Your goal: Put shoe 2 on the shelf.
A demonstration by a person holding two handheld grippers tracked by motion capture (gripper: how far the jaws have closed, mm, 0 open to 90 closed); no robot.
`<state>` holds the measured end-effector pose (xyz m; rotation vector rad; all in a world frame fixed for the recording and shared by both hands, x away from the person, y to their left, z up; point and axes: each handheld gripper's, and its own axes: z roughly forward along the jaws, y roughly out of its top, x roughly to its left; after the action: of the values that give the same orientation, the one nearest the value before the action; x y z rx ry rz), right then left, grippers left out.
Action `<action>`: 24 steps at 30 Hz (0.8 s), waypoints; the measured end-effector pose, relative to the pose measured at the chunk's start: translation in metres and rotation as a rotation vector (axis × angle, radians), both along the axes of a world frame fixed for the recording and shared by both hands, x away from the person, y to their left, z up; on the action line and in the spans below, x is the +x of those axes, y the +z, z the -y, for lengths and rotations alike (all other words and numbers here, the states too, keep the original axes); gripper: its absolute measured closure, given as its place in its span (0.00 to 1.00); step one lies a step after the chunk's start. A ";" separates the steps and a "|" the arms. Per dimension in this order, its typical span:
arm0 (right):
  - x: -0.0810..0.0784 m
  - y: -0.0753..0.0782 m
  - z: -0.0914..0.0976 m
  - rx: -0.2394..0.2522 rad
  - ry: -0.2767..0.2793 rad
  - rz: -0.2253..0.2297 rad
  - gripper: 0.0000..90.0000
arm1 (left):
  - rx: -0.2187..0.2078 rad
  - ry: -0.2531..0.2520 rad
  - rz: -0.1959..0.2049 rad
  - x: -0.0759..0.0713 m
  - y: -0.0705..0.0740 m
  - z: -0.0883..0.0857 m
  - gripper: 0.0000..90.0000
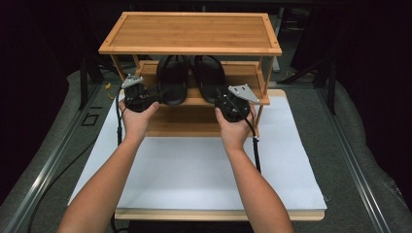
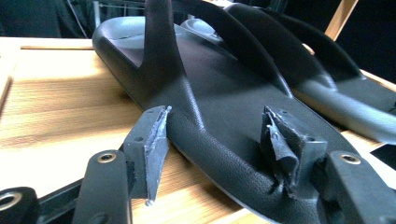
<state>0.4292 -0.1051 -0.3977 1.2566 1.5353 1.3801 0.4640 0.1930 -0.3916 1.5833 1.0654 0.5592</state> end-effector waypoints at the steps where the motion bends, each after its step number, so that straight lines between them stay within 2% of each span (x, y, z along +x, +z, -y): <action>1: -0.001 0.000 -0.002 0.001 0.009 0.000 0.60 | 0.002 -0.001 0.001 0.000 0.000 0.000 0.46; 7: -0.006 -0.001 -0.007 0.019 0.063 0.003 0.60 | 0.020 -0.005 0.005 0.001 0.002 0.005 0.47; 15: -0.016 -0.001 -0.011 0.013 0.095 0.013 0.60 | 0.018 -0.064 -0.002 0.004 0.003 0.014 0.47; 19: -0.015 -0.001 -0.009 0.013 0.090 0.017 0.60 | 0.005 -0.061 -0.009 0.005 0.002 0.016 0.47; 22: -0.014 -0.002 -0.006 0.024 0.116 0.015 0.60 | 0.000 -0.053 -0.012 0.005 0.002 0.016 0.47; 24: -0.014 -0.002 -0.006 0.019 0.115 0.016 0.61 | -0.003 -0.048 -0.013 0.005 0.002 0.016 0.47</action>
<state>0.4155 -0.0993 -0.3994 1.1809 1.6089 1.4771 0.4686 0.1769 -0.3899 1.6079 1.0351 0.5158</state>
